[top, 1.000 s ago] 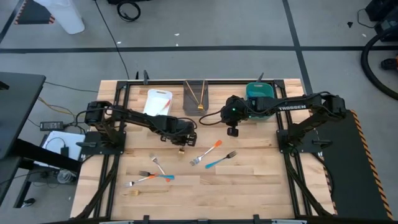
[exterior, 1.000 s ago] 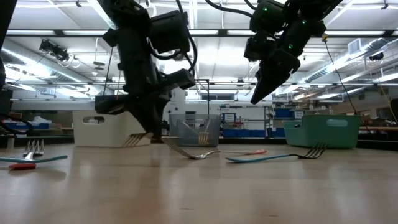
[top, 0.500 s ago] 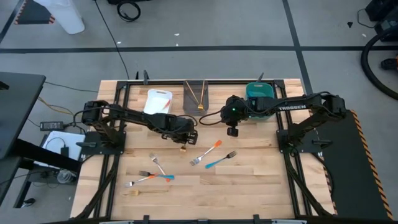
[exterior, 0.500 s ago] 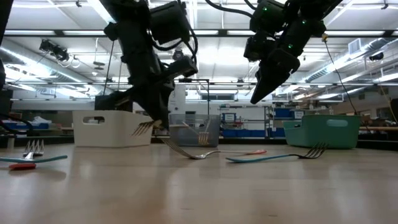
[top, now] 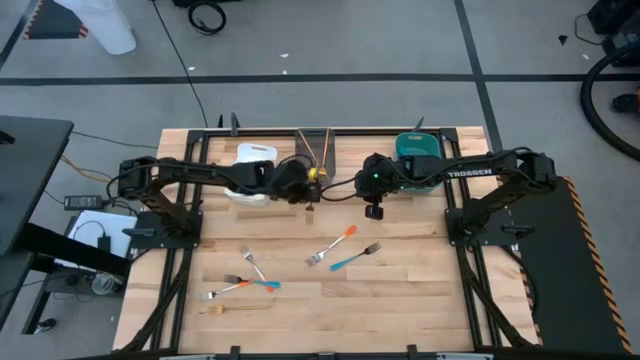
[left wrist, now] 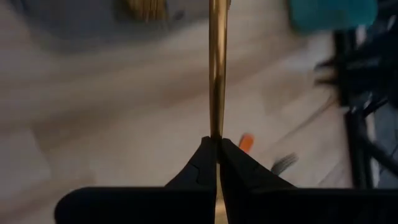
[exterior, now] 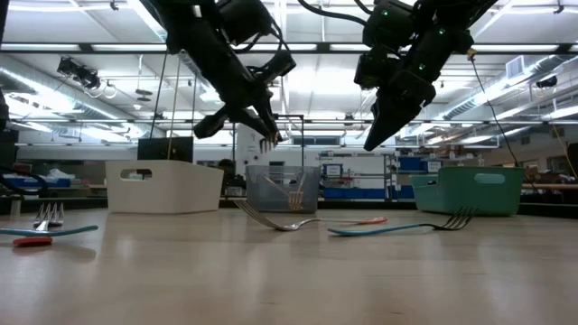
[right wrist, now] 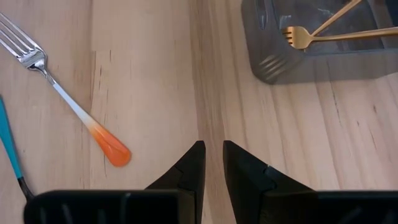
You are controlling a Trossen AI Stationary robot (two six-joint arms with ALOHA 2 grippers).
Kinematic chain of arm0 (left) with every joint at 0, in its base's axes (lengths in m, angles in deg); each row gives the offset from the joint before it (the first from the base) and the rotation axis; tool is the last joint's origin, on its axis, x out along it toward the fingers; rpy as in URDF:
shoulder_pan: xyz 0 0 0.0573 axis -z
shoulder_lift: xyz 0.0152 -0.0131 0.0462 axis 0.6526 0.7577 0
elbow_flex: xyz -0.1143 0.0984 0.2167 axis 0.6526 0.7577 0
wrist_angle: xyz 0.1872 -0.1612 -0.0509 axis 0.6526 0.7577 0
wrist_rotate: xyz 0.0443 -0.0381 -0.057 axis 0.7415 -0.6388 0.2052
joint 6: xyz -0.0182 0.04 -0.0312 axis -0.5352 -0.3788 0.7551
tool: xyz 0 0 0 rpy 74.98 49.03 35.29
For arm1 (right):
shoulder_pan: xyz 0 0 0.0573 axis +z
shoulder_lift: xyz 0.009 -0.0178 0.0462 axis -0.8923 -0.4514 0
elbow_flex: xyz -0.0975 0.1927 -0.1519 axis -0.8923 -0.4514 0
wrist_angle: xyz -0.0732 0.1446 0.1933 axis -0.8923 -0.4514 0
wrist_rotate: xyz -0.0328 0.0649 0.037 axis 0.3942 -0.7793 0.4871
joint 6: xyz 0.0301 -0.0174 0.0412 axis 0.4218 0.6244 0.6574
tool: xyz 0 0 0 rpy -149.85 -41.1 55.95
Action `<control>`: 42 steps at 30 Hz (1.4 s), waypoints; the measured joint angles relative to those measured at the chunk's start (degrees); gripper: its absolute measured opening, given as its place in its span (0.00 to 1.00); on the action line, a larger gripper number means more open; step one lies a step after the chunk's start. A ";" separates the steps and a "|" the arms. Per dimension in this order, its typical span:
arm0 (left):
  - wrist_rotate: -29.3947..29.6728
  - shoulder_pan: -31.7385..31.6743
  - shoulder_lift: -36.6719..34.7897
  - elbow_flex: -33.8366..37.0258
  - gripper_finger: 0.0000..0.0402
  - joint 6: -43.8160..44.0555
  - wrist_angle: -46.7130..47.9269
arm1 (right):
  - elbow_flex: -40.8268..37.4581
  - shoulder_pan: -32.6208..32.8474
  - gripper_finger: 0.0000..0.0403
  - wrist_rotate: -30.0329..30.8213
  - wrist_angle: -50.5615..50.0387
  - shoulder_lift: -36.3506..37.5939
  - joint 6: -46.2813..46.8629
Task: Sort silverware by color (type)
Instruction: Put the yellow fork into the black bin
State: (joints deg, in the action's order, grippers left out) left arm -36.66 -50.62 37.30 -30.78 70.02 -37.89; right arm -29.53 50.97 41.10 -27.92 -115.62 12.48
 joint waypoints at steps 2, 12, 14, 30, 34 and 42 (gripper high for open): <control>0.83 -1.71 0.01 0.00 0.02 -1.79 -1.67 | 0.00 0.01 0.17 0.01 0.02 0.01 0.46; 3.08 -10.38 0.01 0.00 0.02 -13.25 -9.93 | 0.00 -0.01 0.17 2.05 -0.37 2.41 2.63; 3.06 -11.78 0.01 0.00 0.02 -14.96 -10.80 | 0.00 0.00 0.17 3.52 -0.33 3.60 2.65; 6.60 -20.01 1.47 -0.04 0.02 -28.48 -12.35 | 0.00 -1.19 0.17 9.06 -0.39 7.43 5.44; 6.51 -19.21 4.54 -0.04 0.02 -30.51 -13.98 | 0.00 -1.17 0.17 9.04 -0.36 7.43 6.07; 6.52 -16.73 9.36 0.00 0.05 -32.95 -14.96 | 0.00 -1.17 0.17 9.04 -0.38 7.43 7.56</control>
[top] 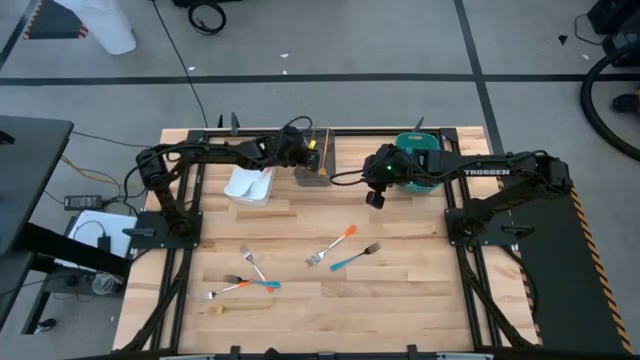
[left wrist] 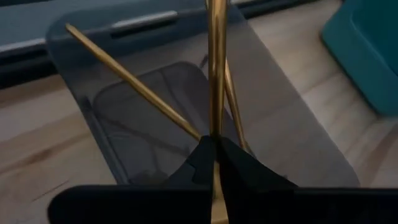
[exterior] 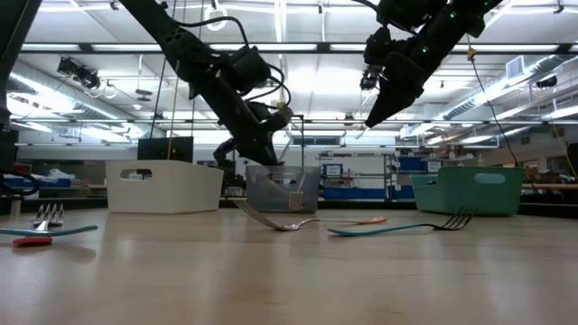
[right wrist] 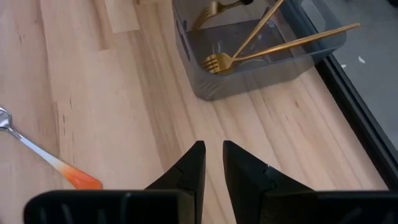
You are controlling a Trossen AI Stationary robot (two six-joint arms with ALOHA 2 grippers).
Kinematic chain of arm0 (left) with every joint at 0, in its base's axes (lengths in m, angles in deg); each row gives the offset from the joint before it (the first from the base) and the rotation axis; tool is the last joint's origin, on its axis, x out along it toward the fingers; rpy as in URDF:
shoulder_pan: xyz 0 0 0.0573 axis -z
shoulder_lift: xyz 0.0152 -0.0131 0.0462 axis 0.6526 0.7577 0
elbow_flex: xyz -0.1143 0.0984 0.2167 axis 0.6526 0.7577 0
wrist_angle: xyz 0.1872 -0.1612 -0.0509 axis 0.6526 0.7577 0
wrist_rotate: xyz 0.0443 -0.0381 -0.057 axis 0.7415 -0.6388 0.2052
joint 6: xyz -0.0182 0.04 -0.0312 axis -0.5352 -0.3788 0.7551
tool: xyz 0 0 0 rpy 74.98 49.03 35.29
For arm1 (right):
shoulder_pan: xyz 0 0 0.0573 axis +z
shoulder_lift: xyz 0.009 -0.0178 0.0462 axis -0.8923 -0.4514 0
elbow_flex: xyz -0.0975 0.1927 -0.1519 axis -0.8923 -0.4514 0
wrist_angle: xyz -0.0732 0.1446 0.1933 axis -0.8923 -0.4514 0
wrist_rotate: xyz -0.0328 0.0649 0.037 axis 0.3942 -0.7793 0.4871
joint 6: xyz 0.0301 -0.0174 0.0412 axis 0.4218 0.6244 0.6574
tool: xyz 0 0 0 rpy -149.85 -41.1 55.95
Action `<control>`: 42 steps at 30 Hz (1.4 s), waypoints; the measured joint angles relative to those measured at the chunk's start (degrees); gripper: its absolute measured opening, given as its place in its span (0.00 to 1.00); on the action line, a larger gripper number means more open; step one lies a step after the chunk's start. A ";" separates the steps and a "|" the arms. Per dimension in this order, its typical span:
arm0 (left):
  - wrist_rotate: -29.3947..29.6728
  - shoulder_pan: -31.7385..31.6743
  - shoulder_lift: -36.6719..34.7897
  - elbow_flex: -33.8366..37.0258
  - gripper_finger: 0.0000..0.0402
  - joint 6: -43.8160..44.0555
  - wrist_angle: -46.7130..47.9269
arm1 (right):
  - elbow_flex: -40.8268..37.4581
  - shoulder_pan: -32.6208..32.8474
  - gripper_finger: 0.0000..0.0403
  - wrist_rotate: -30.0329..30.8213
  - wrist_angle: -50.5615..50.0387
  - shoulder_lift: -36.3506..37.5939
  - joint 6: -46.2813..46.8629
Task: Sort silverware by color (type)
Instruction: Put the yellow fork into the black bin, then put the orange fork into the white bin
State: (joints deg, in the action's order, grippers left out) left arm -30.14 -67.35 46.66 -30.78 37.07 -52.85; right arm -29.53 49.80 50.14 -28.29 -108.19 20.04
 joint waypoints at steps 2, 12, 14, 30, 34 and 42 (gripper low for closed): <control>0.02 0.62 0.61 -0.02 0.07 -1.96 -1.59 | 0.00 0.00 0.17 -0.02 0.01 0.00 0.01; -0.08 3.39 2.61 0.00 0.09 -9.15 -1.88 | -0.02 0.00 0.17 -0.02 0.03 0.00 1.49; -0.06 3.77 3.19 -0.09 0.09 -9.51 -2.62 | -0.02 0.01 0.17 -0.02 0.05 0.00 1.51; -4.41 3.58 2.58 -0.02 0.28 -8.48 -1.25 | -0.02 0.07 0.17 -0.07 0.05 0.00 1.47; -5.41 3.56 0.00 -0.02 0.34 -7.51 -0.25 | -0.02 0.07 0.17 -0.07 0.05 0.00 1.43; -10.52 6.18 -5.04 -0.02 0.36 -5.61 4.97 | -0.02 0.06 0.17 -0.21 0.05 0.00 0.98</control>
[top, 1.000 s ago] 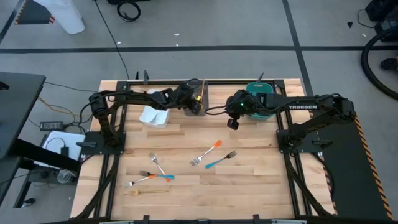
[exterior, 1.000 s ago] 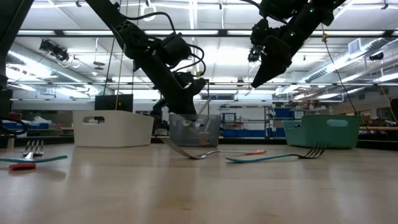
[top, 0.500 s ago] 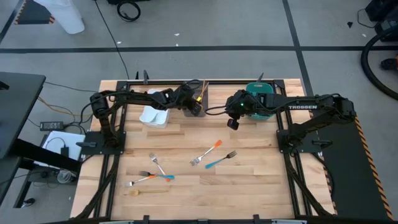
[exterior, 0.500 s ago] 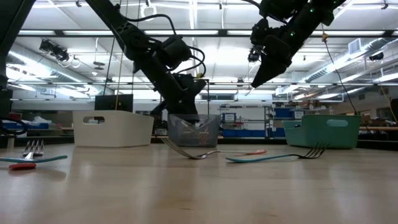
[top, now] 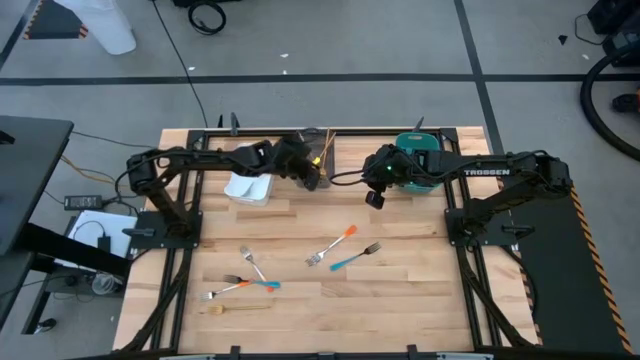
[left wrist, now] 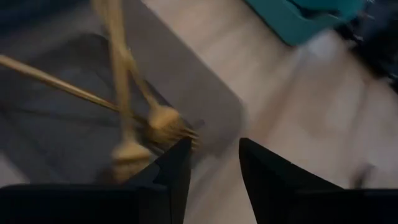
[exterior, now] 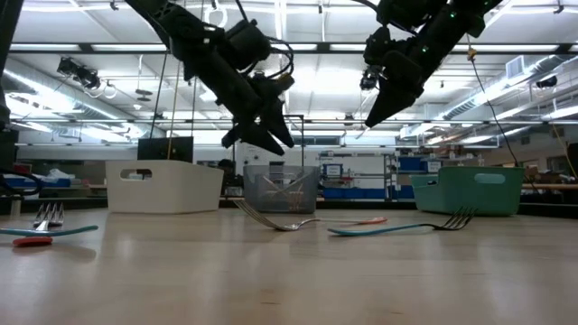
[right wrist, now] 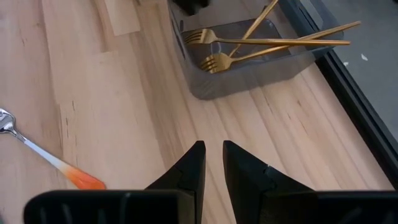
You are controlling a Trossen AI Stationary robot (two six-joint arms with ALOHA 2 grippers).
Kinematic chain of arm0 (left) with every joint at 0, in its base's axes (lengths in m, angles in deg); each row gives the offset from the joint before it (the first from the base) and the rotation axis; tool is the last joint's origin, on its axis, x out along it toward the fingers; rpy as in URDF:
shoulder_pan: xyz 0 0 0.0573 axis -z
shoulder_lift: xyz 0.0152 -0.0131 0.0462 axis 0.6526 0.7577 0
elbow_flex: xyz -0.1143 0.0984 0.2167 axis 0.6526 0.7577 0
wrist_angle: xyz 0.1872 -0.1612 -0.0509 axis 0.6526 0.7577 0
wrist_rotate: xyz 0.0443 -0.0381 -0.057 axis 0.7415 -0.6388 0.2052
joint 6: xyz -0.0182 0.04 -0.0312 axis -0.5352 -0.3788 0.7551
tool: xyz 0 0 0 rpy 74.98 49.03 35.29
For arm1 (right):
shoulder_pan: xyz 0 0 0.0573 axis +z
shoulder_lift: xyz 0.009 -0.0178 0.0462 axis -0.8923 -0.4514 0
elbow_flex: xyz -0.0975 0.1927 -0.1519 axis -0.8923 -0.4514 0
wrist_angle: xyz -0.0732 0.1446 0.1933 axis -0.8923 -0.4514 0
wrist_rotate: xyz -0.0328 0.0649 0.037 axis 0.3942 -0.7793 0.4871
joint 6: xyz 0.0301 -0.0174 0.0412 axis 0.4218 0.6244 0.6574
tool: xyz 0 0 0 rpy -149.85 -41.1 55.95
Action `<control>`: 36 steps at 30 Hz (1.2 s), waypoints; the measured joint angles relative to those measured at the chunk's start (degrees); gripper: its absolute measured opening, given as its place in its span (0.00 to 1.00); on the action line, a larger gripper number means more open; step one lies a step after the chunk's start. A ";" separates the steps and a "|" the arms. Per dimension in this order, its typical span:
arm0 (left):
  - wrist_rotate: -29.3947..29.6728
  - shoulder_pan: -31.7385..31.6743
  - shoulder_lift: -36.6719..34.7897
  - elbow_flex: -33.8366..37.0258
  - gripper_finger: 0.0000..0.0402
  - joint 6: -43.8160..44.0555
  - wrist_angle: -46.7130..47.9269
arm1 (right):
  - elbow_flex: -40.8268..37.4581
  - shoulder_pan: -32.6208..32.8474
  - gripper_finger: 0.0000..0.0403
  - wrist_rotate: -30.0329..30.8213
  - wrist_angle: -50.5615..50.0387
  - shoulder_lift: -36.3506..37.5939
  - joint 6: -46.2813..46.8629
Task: Sort silverware by color (type)
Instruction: Put the orange fork into the white bin
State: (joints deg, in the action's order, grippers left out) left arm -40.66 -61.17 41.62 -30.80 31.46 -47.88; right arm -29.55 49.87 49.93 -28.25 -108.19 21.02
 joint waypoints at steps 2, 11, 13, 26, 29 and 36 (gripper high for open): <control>-0.96 1.56 -0.31 0.00 0.35 1.25 1.71 | 0.00 0.00 0.17 -0.60 0.00 0.00 -0.10; -4.82 10.45 -0.26 0.00 0.35 6.62 5.64 | 0.00 0.00 0.17 -3.90 0.00 0.00 -0.22; -4.89 12.72 -0.26 0.00 0.35 8.14 6.08 | 0.00 0.00 0.17 -3.91 0.03 0.00 -1.19; 0.11 21.56 7.86 -12.04 0.35 11.60 14.61 | 0.00 -0.06 0.17 -3.88 0.92 0.00 -4.20; -0.09 22.83 10.43 -14.58 0.35 11.59 15.85 | 0.00 -0.06 0.17 -1.82 1.07 0.00 -4.24; -0.12 25.87 16.51 -18.89 0.35 11.62 17.35 | 0.00 -0.06 0.17 4.37 1.58 1.24 -4.25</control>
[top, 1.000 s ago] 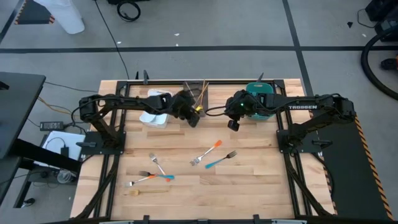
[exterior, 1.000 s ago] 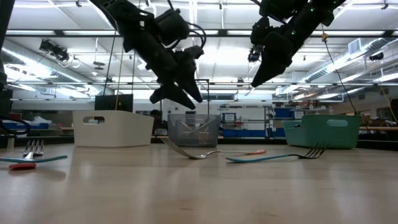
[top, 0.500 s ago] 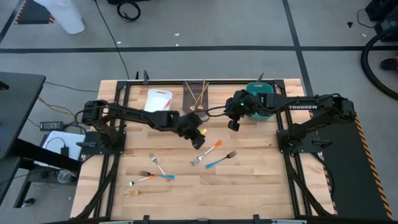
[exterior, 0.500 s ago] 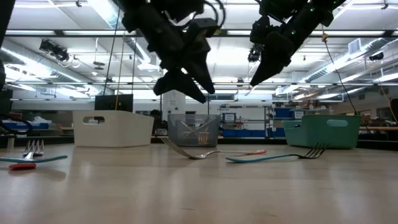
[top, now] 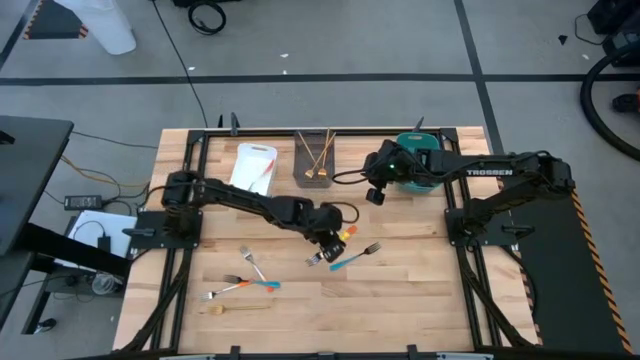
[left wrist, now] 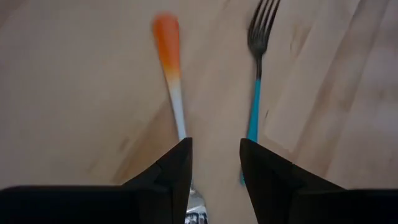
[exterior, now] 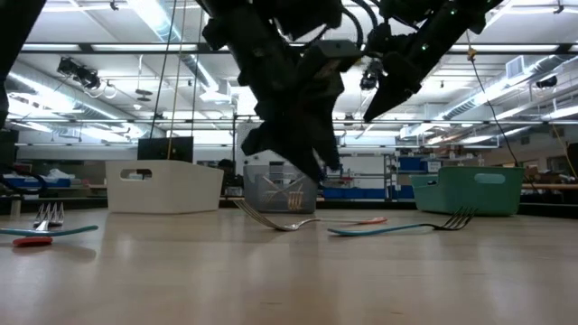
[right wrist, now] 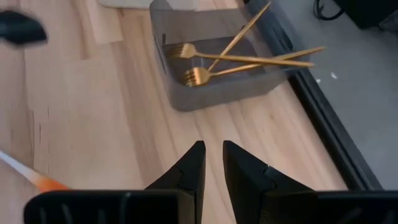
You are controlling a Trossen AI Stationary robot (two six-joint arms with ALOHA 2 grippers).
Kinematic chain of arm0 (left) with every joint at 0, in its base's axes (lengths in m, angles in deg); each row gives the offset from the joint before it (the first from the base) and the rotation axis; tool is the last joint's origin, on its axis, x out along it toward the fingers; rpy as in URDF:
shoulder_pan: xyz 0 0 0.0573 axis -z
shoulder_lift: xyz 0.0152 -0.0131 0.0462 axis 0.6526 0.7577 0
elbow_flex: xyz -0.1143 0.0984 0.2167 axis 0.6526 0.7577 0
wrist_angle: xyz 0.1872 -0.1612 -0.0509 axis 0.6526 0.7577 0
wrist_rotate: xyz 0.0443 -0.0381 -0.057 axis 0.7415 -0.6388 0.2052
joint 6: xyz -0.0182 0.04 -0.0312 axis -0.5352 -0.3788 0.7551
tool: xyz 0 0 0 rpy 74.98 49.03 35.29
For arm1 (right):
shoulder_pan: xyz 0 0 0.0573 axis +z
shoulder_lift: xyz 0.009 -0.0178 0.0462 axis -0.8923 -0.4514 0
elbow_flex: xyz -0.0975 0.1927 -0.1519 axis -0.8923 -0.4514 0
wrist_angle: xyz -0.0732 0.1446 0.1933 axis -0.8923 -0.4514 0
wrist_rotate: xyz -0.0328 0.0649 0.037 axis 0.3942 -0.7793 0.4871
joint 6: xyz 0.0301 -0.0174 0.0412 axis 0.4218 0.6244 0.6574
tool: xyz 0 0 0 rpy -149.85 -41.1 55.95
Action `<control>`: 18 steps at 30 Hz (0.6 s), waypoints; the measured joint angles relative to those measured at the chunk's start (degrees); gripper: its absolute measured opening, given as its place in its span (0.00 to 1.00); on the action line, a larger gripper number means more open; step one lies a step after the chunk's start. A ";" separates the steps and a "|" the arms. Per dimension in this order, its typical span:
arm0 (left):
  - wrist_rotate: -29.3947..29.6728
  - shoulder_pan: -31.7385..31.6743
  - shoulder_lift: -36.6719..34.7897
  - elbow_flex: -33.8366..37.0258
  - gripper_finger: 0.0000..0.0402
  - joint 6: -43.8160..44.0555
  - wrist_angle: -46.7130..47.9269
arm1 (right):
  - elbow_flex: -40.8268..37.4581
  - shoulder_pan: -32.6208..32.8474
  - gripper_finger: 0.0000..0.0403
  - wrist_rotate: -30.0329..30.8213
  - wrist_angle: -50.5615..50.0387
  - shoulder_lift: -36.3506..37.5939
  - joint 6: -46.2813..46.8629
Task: Sort silverware by color (type)
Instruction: Put the orange fork into the white bin
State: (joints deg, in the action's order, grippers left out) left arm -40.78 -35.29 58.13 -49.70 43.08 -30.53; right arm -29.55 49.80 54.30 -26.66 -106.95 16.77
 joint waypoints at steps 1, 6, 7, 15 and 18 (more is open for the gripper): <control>0.03 0.41 0.86 -0.48 0.35 0.01 0.85 | 0.00 0.00 0.17 0.08 -0.02 0.20 -0.02; 1.36 2.28 3.90 -1.88 0.35 0.05 3.22 | 0.00 0.00 0.17 0.17 0.10 0.75 -0.84; 2.25 2.67 4.25 -1.97 0.35 0.05 4.12 | 0.00 0.00 0.17 0.17 0.12 0.75 -1.20; 8.62 4.76 5.60 -2.19 0.35 -1.34 5.97 | 0.00 0.00 0.17 0.32 0.53 0.75 -1.89; 8.45 4.79 6.84 -2.22 0.35 -2.10 5.56 | 0.00 -0.02 0.17 0.32 0.76 0.75 -1.89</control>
State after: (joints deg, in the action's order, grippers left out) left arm -32.33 -30.50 64.97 -51.91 40.98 -24.97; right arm -29.55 49.78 54.62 -25.90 -106.20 14.88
